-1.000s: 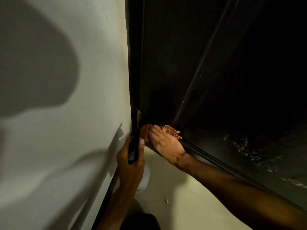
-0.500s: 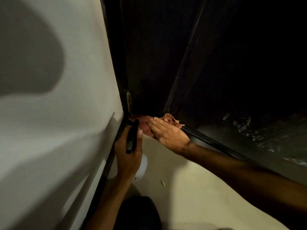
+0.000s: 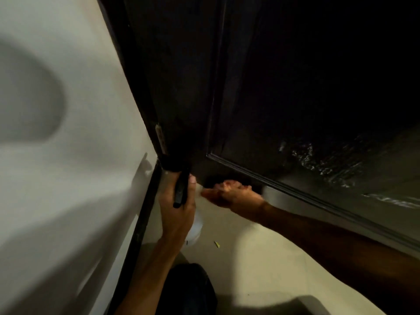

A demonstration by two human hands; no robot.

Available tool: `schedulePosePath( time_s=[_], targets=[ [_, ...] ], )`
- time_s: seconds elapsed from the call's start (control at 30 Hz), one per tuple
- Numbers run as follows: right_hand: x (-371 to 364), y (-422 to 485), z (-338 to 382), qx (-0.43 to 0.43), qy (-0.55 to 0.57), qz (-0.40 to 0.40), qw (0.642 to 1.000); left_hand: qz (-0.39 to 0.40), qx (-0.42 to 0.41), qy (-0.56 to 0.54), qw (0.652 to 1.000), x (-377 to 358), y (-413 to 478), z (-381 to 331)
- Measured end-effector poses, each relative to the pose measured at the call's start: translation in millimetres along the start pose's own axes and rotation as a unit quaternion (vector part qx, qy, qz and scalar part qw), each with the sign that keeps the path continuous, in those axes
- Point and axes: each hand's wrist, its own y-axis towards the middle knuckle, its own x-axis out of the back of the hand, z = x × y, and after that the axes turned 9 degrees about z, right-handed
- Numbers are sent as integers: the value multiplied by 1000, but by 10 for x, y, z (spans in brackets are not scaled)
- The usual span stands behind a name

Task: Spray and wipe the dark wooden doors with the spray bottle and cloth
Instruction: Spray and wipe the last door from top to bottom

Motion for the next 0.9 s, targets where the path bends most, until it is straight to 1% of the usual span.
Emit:
schedulePosePath(
  time_s=[0.03, 0.1, 0.13, 0.17, 0.2, 0.23, 0.27, 0.3, 0.33, 0.37, 0.4, 0.43, 0.47, 0.5, 0.53, 0.57, 0.63, 0.67, 0.7, 0.8, 0.83, 0.9],
  targets=[
    [-104, -124, -53, 15, 23, 6, 1000, -2, -3, 9, 1000, -15, -4, -8],
    [-94, -349, -127, -4, 48, 41, 998, -7, -9, 34, 999, -62, -24, -49],
    [-32, -414, -163, -19, 56, 22, 998, -9, -8, 38, 999, -100, -44, -74],
    [-7, -432, -215, -9, 27, -24, 999, -9, -3, 34, 999, -151, -74, -93],
    [80, -398, -222, 10, -25, -52, 998, -13, 1, 28, 1000, -152, -83, -92],
    [87, -377, -253, 6, -107, -73, 992, -11, 2, 20, 1000, -203, -100, -103],
    [75, -353, -260, 13, -161, -97, 982, -7, -1, 16, 1000, -252, -117, -113],
    [35, -329, -268, 23, -197, -86, 976, -7, -7, 20, 1000, -287, -142, -128],
    [-24, -362, -278, 31, -226, -54, 972, -4, -12, 21, 1000, -328, -176, -168],
    [-112, -411, -290, 39, -227, -21, 973, 3, -9, 16, 1000, -350, -203, -190],
    [-166, -514, -291, 43, -210, 9, 977, 13, 1, 5, 1000, -370, -229, -214],
    [-217, -652, -291, 39, -161, 17, 986, 23, 8, -8, 1000, -384, -239, -240],
    [-217, -773, -298, 16, -153, -31, 988, 32, 9, -19, 999, -394, -251, -271],
    [-167, -859, -339, 9, -158, -105, 982, 35, 6, -23, 999, -398, -251, -300],
    [-92, -926, -390, 13, -178, -184, 967, 41, 2, -23, 999, -397, -249, -320],
    [11, -998, -451, 3, -194, -239, 951, 52, -5, -24, 998, -402, -253, -362],
    [254, -1178, -530, -45, -246, -327, 911, 64, -22, -20, 998, -434, -254, -458],
    [292, -1254, -534, -69, -242, -356, 900, 64, -31, -15, 997, -457, -262, -517],
    [289, -1307, -529, -74, -244, -368, 894, 65, -40, -9, 997, -476, -267, -566],
    [199, -1528, -506, -68, -277, -319, 904, 74, -75, -2, 994, -526, -315, -739],
    [244, -1604, -526, -74, -265, -322, 906, 75, -89, -4, 993, -537, -314, -784],
    [495, -1761, -561, -113, -219, -376, 893, 75, -111, -7, 991, -574, -326, -857]
  ],
)
